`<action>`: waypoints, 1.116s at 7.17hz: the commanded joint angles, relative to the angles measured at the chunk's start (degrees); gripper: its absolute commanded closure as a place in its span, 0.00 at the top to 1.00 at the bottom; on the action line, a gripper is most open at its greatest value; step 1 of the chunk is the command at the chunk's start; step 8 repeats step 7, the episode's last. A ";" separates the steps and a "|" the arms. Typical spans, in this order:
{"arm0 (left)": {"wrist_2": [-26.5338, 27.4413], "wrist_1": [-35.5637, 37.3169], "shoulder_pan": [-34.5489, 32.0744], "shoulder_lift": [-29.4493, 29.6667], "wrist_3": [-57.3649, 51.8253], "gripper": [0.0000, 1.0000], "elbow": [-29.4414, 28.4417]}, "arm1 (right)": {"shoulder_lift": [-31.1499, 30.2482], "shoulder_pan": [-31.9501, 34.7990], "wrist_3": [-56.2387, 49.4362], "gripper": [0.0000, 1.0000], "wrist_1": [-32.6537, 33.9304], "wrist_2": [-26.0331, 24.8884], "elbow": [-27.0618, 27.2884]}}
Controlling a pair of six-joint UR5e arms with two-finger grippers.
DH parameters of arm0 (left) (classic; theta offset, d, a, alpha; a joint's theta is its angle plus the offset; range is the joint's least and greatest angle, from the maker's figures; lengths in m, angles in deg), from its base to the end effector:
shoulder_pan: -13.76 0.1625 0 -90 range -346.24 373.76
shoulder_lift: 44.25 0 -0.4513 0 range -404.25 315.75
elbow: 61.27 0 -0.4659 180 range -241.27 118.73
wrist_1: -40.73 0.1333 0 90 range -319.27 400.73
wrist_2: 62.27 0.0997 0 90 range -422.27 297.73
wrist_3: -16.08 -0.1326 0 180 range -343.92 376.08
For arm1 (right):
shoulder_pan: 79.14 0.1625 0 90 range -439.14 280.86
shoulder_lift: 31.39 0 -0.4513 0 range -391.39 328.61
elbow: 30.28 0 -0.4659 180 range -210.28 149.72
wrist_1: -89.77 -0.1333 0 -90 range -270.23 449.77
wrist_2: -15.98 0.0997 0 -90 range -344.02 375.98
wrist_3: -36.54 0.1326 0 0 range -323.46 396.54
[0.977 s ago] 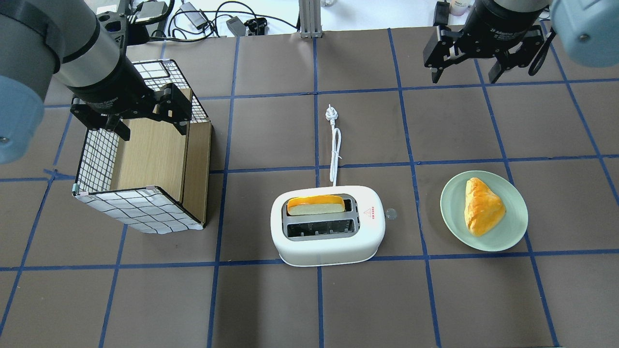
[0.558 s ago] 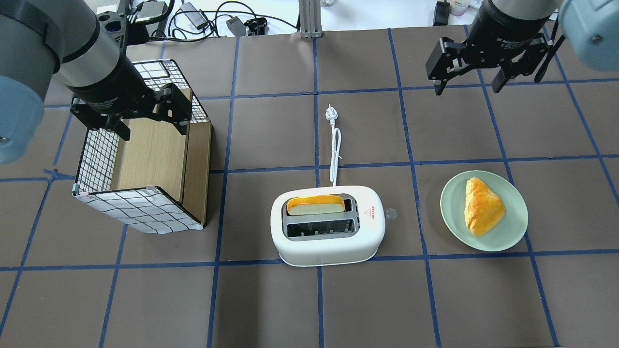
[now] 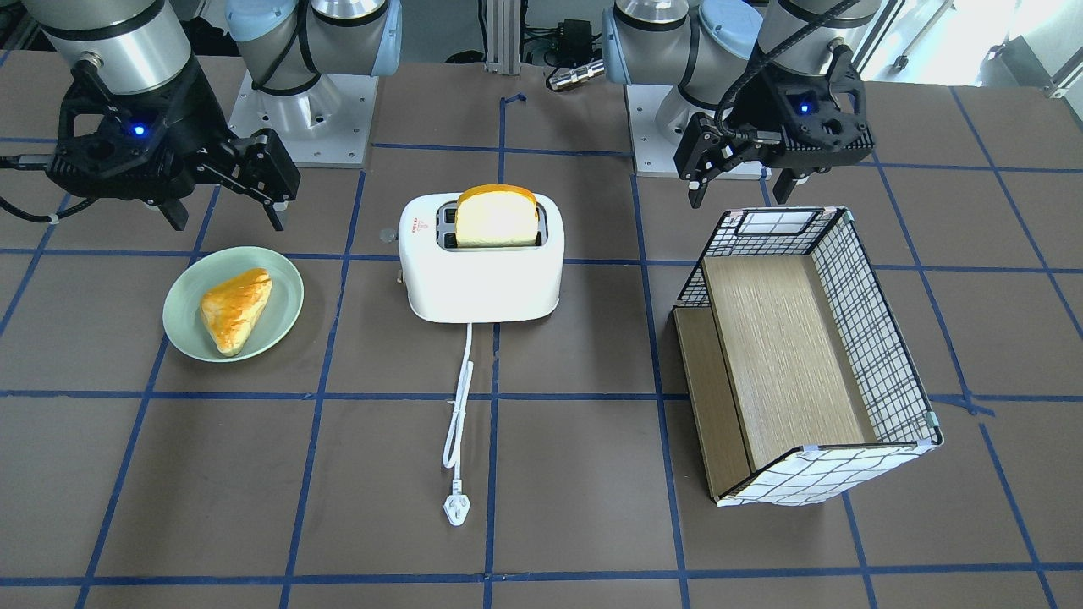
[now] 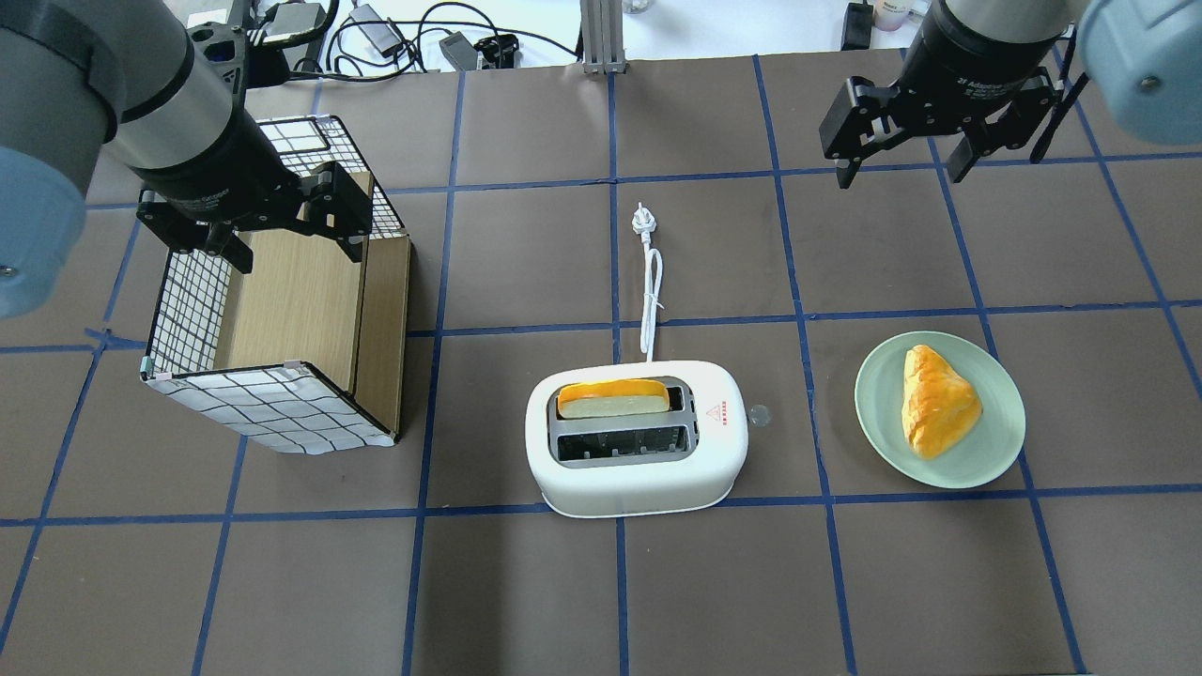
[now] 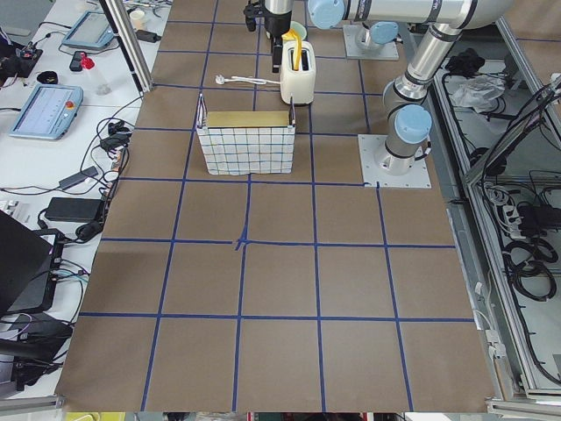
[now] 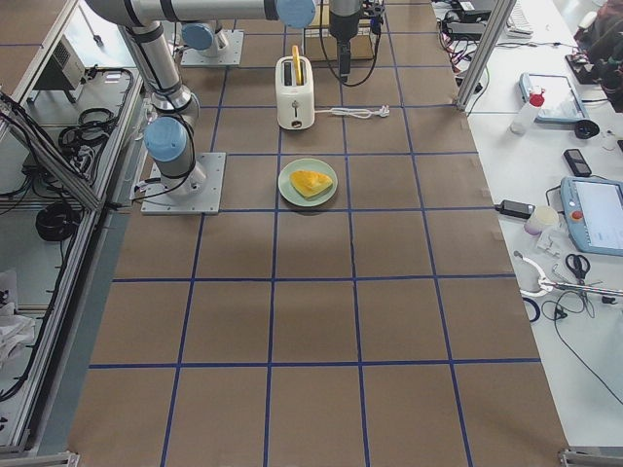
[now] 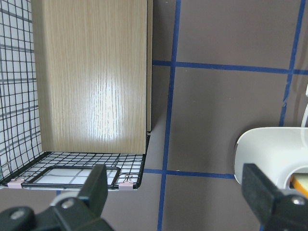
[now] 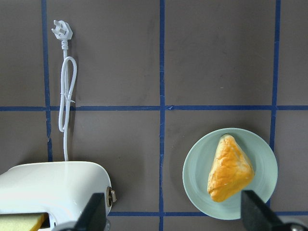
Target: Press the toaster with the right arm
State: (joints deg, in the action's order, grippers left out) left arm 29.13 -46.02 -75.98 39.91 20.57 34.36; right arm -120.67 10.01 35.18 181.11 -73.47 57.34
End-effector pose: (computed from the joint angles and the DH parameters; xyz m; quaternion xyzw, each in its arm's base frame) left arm -0.1277 -0.5281 0.4869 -0.0418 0.9986 -0.0306 0.0111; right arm 0.1260 -0.5798 0.5001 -0.0046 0.9996 -0.0263 0.0043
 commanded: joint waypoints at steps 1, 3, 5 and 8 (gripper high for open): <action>0.00 0.00 0.00 -0.05 0.00 1.00 0.00 | -0.02 -0.20 -0.05 1.00 0.06 -0.54 0.18; 0.00 0.00 0.00 0.04 0.00 1.00 0.00 | -0.02 -0.38 0.91 1.00 0.24 -0.81 0.10; 0.00 0.00 0.00 0.04 0.00 1.00 0.00 | -0.02 -0.29 0.83 1.00 0.06 -0.81 0.18; 0.00 0.00 0.00 -0.05 0.00 1.00 0.00 | -0.02 -0.21 0.83 1.00 0.15 -0.72 0.18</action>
